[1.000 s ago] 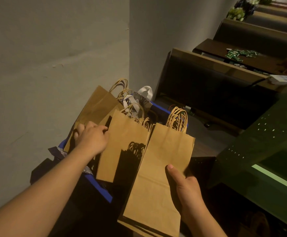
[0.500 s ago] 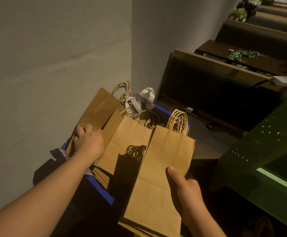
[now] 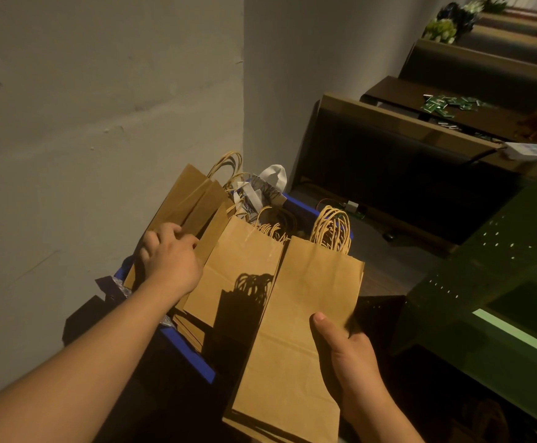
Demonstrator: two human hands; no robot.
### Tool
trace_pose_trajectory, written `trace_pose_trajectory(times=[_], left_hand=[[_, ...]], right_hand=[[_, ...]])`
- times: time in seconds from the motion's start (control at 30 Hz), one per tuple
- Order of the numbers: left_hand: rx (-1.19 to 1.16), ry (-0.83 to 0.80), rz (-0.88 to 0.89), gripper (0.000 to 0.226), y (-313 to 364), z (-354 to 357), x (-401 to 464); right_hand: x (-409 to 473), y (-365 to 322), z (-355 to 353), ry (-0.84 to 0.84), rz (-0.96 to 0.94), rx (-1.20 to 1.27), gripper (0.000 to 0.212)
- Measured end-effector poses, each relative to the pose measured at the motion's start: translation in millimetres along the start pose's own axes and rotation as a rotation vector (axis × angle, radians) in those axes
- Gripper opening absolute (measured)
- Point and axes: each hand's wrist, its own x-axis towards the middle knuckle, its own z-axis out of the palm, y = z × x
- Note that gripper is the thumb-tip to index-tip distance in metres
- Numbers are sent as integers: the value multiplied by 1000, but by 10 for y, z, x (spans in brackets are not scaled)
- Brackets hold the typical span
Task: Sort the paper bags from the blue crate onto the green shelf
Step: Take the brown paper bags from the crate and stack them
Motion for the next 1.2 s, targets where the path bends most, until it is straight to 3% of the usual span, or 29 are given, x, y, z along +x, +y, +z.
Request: trace_pose_trajectory(times=[0.13, 0.27, 0.4, 0.57, 0.7, 0.8, 0.9, 1.03, 1.1, 1.2], left_hand=[[-101, -77, -4, 38, -24, -1, 2], [100, -123, 9, 39, -76, -8, 37], [48, -91, -18, 34, -122, -88, 72], [-148, 149, 39, 31, -77, -411, -50], [-377, 150, 49, 38, 32, -729, -195], [-570, 134, 77, 26, 76, -845, -336], [-794, 35, 19, 14, 135, -819, -478], [-994, -240, -30, 18, 270, -612, -716], [-1088, -374, -84, 27, 347, -507, -872], [-1232, -546, -156, 62, 470, -408, -1074]], right_hand=[[-55, -7, 9, -17, -28, 26, 24], [-65, 1, -9, -21, -51, 25, 25], [-48, 39, -33, -12, -73, 7, 30], [-49, 71, -47, -10, -73, 33, 44], [-78, 48, -56, -65, -94, 87, 32], [-112, 22, -65, -121, -141, 141, 22], [-161, -32, -76, -188, -216, 224, 29], [-187, -112, -118, -269, -298, 284, 49], [-188, -137, -138, -300, -313, 287, 47], [-136, -107, -176, -297, -305, 271, 40]])
